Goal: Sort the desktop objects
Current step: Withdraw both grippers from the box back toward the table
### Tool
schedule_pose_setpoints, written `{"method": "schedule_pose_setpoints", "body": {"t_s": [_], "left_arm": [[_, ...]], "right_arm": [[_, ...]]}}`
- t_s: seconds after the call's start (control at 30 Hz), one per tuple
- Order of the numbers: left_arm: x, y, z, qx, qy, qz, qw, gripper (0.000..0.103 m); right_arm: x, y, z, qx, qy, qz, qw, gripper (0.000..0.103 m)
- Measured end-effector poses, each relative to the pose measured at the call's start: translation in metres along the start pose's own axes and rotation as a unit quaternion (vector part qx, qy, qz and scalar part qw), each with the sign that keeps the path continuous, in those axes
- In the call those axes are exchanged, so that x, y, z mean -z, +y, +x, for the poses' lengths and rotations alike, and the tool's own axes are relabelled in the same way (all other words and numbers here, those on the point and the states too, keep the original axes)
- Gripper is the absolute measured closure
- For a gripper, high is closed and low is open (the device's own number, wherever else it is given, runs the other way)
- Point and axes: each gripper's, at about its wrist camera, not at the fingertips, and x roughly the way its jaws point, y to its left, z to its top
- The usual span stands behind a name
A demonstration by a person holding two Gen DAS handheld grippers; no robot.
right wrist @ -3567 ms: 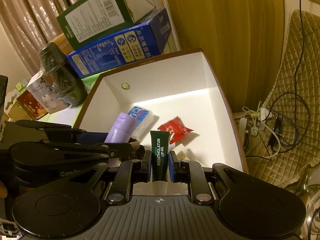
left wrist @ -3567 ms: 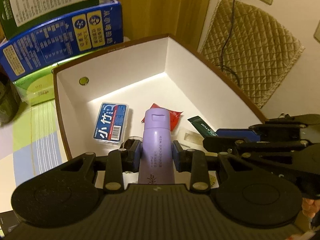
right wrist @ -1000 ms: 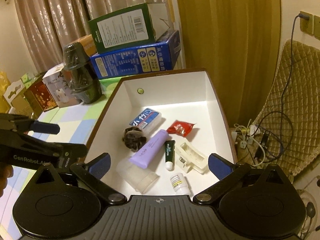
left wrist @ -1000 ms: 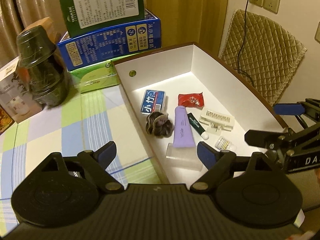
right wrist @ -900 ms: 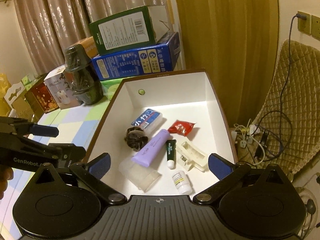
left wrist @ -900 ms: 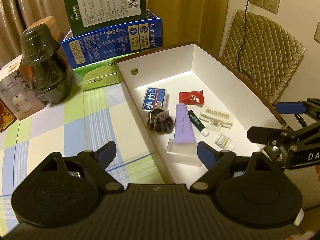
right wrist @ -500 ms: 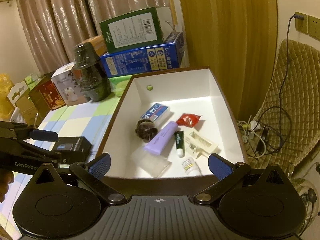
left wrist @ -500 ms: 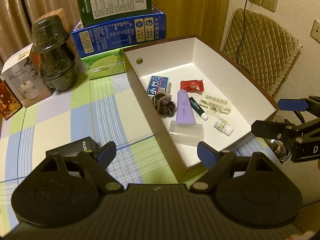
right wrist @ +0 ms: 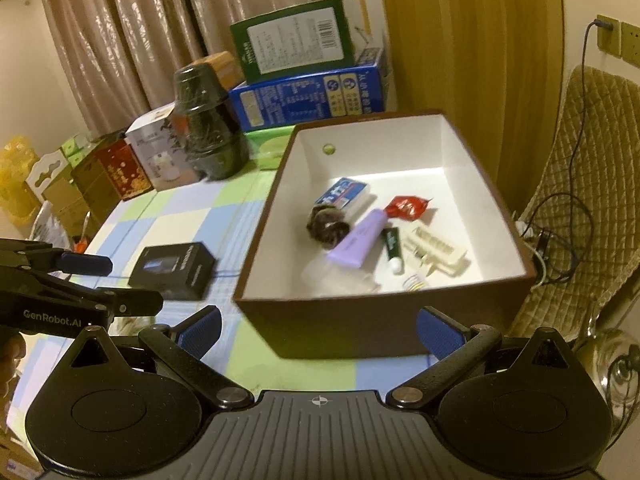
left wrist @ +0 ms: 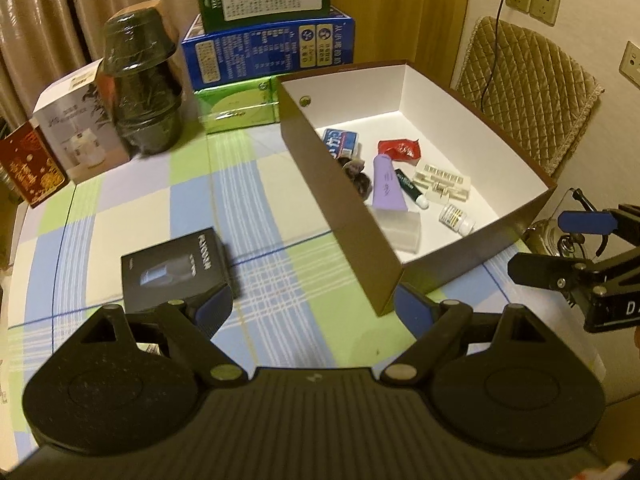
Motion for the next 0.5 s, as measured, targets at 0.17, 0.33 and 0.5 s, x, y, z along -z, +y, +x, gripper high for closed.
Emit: {"method": "schedule_pose_setpoints", "body": {"t_s": [0.17, 0.33, 0.5], "left_arm": [[0.014, 0.012, -0.007, -0.001, 0.005, -0.007, 1.0, 0.018], [0.029, 0.025, -0.013, -0.007, 0.014, -0.013, 0.9998, 0.018], [0.043, 0.041, -0.018, -0.014, 0.023, -0.022, 0.9994, 0.018]], "right_arm": [[0.011, 0.016, 0.002, -0.008, 0.012, -0.004, 1.0, 0.002], [0.018, 0.034, 0.007, -0.018, 0.025, -0.012, 0.999, 0.002], [0.021, 0.053, 0.016, -0.032, 0.036, -0.022, 0.999, 0.002]]}}
